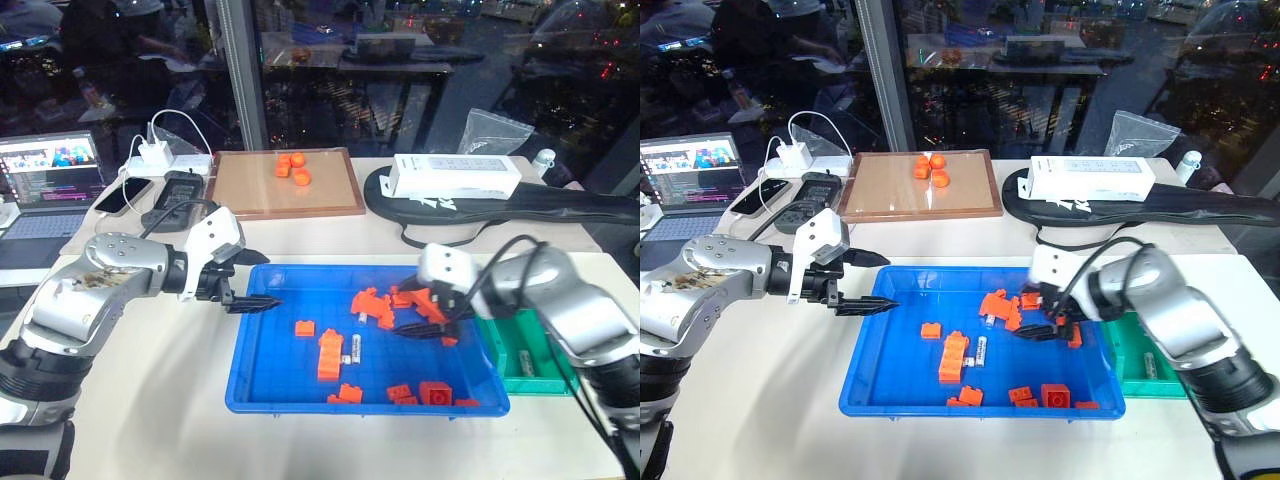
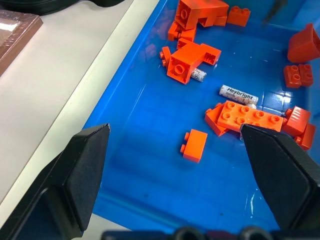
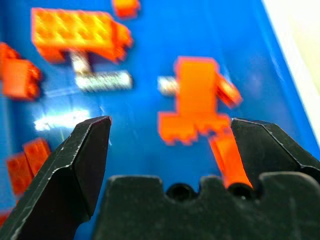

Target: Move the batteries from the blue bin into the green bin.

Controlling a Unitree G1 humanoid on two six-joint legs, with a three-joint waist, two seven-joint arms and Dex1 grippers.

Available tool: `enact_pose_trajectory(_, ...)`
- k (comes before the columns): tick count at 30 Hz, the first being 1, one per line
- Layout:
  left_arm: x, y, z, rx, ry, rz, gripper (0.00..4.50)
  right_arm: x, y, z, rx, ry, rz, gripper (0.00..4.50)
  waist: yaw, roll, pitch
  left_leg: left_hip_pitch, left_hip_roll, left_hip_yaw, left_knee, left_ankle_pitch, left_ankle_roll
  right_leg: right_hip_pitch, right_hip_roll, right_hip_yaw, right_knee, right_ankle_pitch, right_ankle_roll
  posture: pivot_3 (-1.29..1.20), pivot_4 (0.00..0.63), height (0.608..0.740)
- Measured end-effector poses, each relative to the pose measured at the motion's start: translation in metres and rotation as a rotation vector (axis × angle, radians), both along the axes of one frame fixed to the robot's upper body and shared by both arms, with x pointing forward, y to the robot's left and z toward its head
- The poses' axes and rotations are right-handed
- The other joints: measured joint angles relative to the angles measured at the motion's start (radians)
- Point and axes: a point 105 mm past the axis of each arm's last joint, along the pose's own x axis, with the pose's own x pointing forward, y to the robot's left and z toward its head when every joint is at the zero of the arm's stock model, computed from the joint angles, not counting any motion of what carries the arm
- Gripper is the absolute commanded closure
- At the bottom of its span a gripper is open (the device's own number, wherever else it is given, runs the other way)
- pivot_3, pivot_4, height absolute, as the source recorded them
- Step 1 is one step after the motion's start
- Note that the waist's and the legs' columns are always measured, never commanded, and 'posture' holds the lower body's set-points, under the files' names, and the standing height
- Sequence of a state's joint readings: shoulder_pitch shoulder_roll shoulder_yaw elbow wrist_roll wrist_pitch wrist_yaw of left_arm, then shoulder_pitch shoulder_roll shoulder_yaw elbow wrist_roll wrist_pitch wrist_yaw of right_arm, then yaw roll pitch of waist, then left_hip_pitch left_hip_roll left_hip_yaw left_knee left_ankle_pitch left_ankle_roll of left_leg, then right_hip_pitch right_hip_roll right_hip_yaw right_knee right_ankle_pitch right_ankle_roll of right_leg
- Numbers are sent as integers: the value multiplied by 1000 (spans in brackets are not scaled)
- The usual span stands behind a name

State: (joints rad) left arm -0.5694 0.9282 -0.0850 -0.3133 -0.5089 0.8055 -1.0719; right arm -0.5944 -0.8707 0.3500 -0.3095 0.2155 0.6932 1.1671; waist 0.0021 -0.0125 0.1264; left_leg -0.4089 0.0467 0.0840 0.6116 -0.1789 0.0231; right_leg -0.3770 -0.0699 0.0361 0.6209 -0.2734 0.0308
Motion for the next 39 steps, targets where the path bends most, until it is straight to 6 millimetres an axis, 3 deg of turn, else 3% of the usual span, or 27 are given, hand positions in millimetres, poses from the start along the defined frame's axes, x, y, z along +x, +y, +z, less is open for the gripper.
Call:
enact_pose_trajectory(2, 0, 0, 0, 0, -1, -2, 0, -1, 17, -16, -12, 30, 44, 100, -1, 0, 0, -2, 0, 1, 0, 0, 0, -6, 0, 4, 5, 0, 0, 0, 150, 740)
enact_pose_trajectory(5, 0, 0, 0, 2, -1, 1, 0, 3, 21, -31, -42, 57, 41, 100, 3, 0, 0, -5, -1, 3, 3, 0, 0, -8, 0, 4, 7, 0, 0, 0, 150, 740)
enact_pose_trajectory(19, -3, 5, 1, 11, -12, 28, 0, -2, 42, -58, -16, 121, 59, 100, 1, -1, 0, -4, 3, 3, 3, 0, 0, -10, 6, 6, 8, 2, -3, 0, 150, 740)
enact_pose_trajectory(22, -3, 5, 1, 11, -12, 29, 0, 0, 41, -58, -23, 113, 49, 765, 2, -1, -1, -4, 4, 3, 3, 0, -1, -9, 6, 6, 8, 2, -3, 0, 150, 740)
enact_pose_trajectory(26, -2, 6, 1, 10, -11, 31, 0, 0, 38, -59, -20, 111, 27, 2085, 2, -2, -1, -3, 4, 3, 3, 0, -1, -9, 6, 6, 8, 2, -4, 0, 150, 740)
enact_pose_trajectory(36, 4, 2, 5, -3, -15, 11, 0, -7, 23, -58, -41, 127, 2, 2086, 6, -2, -1, -3, 4, 4, 3, 0, -1, -9, 6, 6, 8, 2, -4, 0, 150, 740)
enact_pose_trajectory(39, 5, -2, 1, -7, -10, -3, 0, -11, 16, -47, -31, 147, -11, 2086, 7, -2, -1, -4, 4, 4, 4, 0, -1, -10, 6, 6, 9, 2, -4, 0, 150, 740)
